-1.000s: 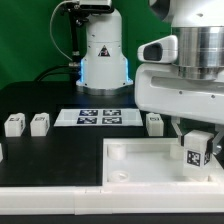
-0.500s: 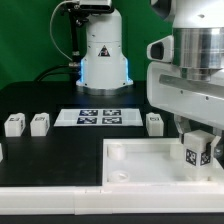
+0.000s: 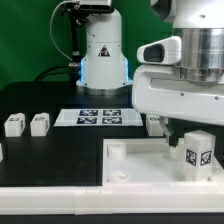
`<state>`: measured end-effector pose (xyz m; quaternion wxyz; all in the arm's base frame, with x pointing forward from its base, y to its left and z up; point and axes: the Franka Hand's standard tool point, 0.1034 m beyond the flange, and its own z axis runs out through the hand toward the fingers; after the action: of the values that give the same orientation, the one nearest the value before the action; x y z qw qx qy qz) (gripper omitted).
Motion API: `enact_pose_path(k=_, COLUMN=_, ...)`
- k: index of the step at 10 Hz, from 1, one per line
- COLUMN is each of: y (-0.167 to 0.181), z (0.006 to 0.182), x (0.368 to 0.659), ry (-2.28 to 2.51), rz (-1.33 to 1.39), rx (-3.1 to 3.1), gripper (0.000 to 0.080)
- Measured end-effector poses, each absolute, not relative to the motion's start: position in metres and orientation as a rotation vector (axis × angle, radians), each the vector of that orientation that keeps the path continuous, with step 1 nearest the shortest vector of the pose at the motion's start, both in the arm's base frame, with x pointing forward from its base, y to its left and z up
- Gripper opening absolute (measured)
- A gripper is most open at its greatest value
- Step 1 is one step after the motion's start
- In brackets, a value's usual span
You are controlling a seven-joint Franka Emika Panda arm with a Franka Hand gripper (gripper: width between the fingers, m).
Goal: Assemble one leg
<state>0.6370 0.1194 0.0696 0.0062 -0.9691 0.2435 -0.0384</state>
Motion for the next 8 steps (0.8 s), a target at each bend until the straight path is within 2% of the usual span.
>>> enact_pose_path(k=6, y=0.1179, z=0.0747, x=0.6424, ry=-0.408, rz=-0.144, rx=-3.127, gripper=0.0649)
enact_pose_path(k=8, y=0.1163, z=0.074, x=0.6423, ry=-0.418, rz=-0.142, rx=-3.129, gripper=0.0649)
